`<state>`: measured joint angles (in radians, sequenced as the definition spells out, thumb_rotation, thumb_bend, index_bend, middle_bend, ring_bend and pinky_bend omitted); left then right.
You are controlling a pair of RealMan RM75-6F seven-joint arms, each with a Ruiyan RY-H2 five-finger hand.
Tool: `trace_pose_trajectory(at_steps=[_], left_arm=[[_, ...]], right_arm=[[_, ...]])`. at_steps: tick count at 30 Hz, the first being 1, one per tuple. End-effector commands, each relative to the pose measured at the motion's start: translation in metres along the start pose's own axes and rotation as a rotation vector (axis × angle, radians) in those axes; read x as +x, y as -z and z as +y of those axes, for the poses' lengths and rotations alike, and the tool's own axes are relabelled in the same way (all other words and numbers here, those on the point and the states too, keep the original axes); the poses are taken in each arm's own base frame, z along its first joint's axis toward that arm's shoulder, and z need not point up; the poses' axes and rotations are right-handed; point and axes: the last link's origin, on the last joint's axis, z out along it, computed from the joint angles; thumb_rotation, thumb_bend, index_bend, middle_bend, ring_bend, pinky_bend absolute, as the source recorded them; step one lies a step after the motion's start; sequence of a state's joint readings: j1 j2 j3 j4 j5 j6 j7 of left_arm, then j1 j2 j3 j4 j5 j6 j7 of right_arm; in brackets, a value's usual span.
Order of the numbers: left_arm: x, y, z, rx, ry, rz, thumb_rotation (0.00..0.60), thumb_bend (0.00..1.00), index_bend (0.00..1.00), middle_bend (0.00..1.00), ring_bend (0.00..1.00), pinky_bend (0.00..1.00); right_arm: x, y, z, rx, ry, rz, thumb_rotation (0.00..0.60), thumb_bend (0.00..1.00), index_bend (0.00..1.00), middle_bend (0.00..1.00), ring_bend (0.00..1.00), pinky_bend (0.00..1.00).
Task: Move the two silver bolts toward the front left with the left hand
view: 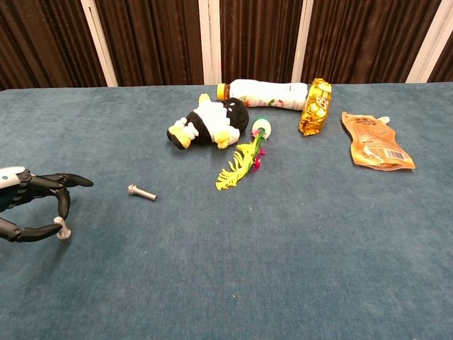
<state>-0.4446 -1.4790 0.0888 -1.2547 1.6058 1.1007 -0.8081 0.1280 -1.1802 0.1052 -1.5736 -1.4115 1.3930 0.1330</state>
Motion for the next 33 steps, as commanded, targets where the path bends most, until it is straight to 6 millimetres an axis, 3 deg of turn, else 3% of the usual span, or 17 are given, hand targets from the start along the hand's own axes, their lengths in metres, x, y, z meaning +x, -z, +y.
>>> trace_pose_trajectory(at_steps=[1, 33], left_arm=[[0.0, 0.002, -0.002, -0.001, -0.016, -0.013, 0.6, 0.52, 0.57, 0.09, 0.0, 0.0], [0.019, 0.013, -0.01, 0.05, -0.085, -0.045, 0.6, 0.49, 0.43, 0.04, 0.0, 0.0]], right_arm=[[0.0, 0.0, 0.0, 0.0, -0.002, -0.003, 0.6, 0.11, 0.12, 0.07, 0.03, 0.0], [-0.001, 0.0, 0.0, -0.01, -0.008, 0.002, 0.6, 0.11, 0.12, 0.07, 0.03, 0.0]])
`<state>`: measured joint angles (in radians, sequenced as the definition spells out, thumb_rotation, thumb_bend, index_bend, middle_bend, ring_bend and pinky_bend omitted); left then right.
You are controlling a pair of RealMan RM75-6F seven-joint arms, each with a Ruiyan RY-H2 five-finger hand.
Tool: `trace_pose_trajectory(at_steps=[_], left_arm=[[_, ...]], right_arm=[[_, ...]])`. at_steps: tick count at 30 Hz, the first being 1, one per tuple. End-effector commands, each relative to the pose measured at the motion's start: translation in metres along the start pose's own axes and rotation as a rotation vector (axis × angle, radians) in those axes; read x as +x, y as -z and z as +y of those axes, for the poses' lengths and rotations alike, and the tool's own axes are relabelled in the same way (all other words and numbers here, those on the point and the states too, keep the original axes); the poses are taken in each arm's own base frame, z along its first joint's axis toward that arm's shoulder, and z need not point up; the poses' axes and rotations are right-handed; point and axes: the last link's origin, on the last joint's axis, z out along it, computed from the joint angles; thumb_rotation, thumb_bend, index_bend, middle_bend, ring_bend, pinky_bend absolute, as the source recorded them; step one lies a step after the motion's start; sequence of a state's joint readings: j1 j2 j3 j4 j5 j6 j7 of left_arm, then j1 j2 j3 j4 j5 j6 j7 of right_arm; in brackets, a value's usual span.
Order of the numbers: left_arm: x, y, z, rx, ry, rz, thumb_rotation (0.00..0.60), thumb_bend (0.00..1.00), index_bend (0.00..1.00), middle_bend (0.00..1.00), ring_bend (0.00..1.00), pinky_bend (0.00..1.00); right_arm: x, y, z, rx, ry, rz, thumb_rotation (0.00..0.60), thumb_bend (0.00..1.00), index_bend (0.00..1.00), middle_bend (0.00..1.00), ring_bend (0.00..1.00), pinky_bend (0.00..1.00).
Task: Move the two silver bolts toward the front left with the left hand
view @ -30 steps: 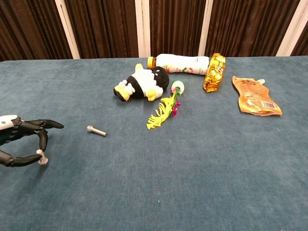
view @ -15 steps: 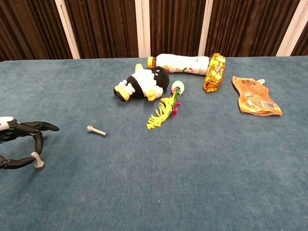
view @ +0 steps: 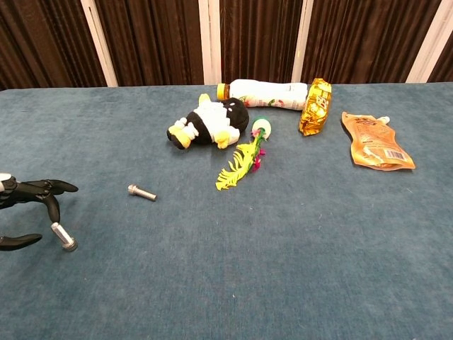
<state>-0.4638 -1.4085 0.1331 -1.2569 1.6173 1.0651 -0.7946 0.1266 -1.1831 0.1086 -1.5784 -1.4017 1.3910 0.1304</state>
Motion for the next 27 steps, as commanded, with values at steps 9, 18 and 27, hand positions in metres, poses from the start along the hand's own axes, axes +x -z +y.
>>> trace_pose_trajectory(at_steps=[9, 18, 27], left_arm=[[0.044, 0.014, 0.035, -0.091, -0.148, 0.15, 0.6, 0.49, 0.43, 0.04, 0.0, 0.0], [0.084, -0.008, 0.075, -0.043, -0.618, 0.214, 0.6, 0.44, 0.4, 0.04, 0.0, 0.0], [0.075, -0.054, 0.106, 0.006, -0.843, 0.082, 0.6, 0.4, 0.35, 0.03, 0.0, 0.0]], right_arm=[[0.0, 0.001, -0.002, 0.006, -0.006, 0.002, 0.6, 0.11, 0.12, 0.07, 0.03, 0.0], [-0.003, 0.001, -0.002, 0.001, 0.007, -0.006, 0.6, 0.11, 0.12, 0.07, 0.03, 0.0], [-0.006, 0.0, -0.003, -0.01, 0.022, -0.007, 0.6, 0.11, 0.12, 0.07, 0.03, 0.0]])
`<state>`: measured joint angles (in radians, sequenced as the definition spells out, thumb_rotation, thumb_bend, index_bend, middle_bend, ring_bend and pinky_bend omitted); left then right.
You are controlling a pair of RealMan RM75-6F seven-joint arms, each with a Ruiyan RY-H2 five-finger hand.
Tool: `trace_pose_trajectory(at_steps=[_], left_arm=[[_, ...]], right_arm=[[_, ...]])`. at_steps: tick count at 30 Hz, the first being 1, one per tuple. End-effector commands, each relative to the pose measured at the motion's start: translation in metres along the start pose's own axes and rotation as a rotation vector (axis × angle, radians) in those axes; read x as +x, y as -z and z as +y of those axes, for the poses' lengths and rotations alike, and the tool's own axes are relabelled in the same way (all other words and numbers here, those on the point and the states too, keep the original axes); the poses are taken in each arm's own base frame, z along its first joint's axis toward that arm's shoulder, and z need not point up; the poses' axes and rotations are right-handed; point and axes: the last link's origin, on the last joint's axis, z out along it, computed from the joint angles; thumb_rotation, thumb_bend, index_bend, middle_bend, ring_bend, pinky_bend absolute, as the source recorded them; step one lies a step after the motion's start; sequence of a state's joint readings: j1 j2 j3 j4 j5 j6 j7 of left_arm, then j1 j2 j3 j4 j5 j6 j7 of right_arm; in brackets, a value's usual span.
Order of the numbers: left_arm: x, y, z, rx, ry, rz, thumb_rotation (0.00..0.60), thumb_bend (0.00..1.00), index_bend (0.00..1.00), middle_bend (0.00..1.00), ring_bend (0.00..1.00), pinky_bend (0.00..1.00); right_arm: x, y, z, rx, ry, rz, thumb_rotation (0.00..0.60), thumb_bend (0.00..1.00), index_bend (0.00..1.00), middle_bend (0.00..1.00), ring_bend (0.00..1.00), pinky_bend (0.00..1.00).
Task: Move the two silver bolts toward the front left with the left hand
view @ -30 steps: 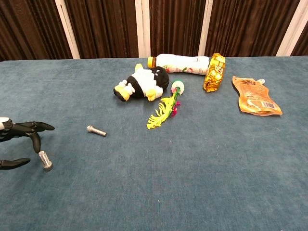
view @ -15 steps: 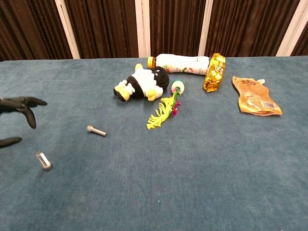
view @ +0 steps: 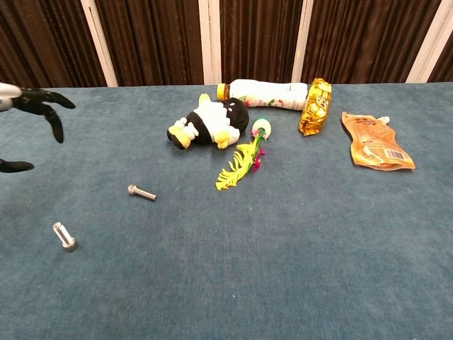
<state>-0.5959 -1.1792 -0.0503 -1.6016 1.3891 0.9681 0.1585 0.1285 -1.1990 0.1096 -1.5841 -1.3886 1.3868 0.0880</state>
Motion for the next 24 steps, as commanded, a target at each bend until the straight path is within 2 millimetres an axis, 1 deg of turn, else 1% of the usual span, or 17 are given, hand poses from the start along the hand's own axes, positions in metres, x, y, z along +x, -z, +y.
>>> trace_pose_trajectory(at_steps=[1, 6, 10, 13, 17, 24], left_arm=[[0.013, -0.032, 0.027, -0.038, -0.091, -0.06, 0.6, 0.4, 0.35, 0.03, 0.0, 0.0], [0.015, -0.051, 0.051, -0.061, -0.141, -0.082, 0.6, 0.4, 0.35, 0.03, 0.0, 0.0], [0.018, -0.059, 0.07, -0.08, -0.169, -0.077, 0.6, 0.4, 0.35, 0.04, 0.0, 0.0], [0.016, -0.062, 0.082, -0.091, -0.175, -0.074, 0.6, 0.4, 0.35, 0.04, 0.0, 0.0], [0.007, -0.065, 0.09, -0.094, -0.142, -0.08, 0.6, 0.4, 0.37, 0.04, 0.0, 0.0], [-0.006, -0.079, 0.101, -0.104, -0.122, -0.056, 0.6, 0.41, 0.39, 0.04, 0.0, 0.0]], right_arm=[[-0.002, 0.0, -0.001, -0.001, 0.004, -0.004, 0.6, 0.11, 0.12, 0.07, 0.03, 0.0], [-0.003, 0.0, -0.001, -0.001, 0.005, -0.01, 0.6, 0.11, 0.12, 0.07, 0.03, 0.0], [-0.003, 0.0, -0.002, 0.001, 0.003, -0.012, 0.6, 0.11, 0.12, 0.07, 0.03, 0.0], [-0.003, 0.0, -0.002, 0.001, 0.001, -0.014, 0.6, 0.11, 0.12, 0.07, 0.03, 0.0], [-0.002, 0.0, -0.001, -0.002, -0.006, -0.013, 0.6, 0.11, 0.12, 0.07, 0.03, 0.0], [-0.001, 0.001, 0.001, -0.012, -0.009, -0.011, 0.6, 0.11, 0.12, 0.07, 0.03, 0.0]])
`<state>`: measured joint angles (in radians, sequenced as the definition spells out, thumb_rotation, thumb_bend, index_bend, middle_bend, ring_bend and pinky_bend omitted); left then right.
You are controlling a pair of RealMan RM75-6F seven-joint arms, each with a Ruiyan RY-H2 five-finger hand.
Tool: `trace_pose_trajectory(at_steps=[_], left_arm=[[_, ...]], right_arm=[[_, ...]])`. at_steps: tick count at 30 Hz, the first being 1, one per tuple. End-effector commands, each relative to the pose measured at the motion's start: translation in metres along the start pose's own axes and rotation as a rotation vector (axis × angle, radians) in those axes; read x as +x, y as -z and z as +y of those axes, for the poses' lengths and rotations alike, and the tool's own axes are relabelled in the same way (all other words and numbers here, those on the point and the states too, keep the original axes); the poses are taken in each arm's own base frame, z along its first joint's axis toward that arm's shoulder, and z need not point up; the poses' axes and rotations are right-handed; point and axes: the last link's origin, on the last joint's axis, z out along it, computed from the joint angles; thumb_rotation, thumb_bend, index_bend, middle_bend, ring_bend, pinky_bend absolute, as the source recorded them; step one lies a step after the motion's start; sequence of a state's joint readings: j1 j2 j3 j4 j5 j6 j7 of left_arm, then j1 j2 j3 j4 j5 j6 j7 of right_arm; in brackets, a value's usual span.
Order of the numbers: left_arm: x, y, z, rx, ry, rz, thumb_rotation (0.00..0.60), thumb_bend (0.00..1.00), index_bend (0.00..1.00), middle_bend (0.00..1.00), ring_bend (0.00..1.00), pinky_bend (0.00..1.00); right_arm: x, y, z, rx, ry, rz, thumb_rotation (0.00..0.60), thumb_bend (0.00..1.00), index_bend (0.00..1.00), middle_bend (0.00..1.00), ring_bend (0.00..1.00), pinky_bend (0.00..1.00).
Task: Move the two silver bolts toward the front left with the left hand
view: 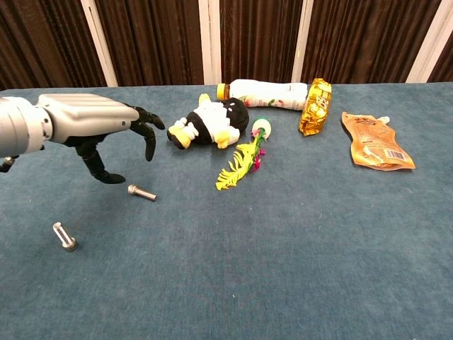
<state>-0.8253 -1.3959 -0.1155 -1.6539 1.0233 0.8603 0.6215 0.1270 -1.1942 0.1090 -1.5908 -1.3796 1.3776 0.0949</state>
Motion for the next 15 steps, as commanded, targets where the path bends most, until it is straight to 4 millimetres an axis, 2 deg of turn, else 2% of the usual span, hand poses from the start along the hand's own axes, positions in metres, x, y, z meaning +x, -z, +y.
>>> trace_pose_trajectory(at_steps=[1, 15], left_arm=[[-0.005, -0.008, 0.005, -0.007, -0.003, 0.012, 0.6, 0.41, 0.4, 0.04, 0.0, 0.0], [-0.031, -0.02, 0.021, -0.036, -0.056, -0.03, 0.6, 0.42, 0.45, 0.05, 0.0, 0.0]], right_arm=[[0.0, 0.0, 0.0, -0.002, 0.002, -0.003, 0.6, 0.11, 0.12, 0.07, 0.03, 0.0], [0.001, -0.001, 0.002, -0.009, -0.003, 0.003, 0.6, 0.11, 0.12, 0.07, 0.03, 0.0]])
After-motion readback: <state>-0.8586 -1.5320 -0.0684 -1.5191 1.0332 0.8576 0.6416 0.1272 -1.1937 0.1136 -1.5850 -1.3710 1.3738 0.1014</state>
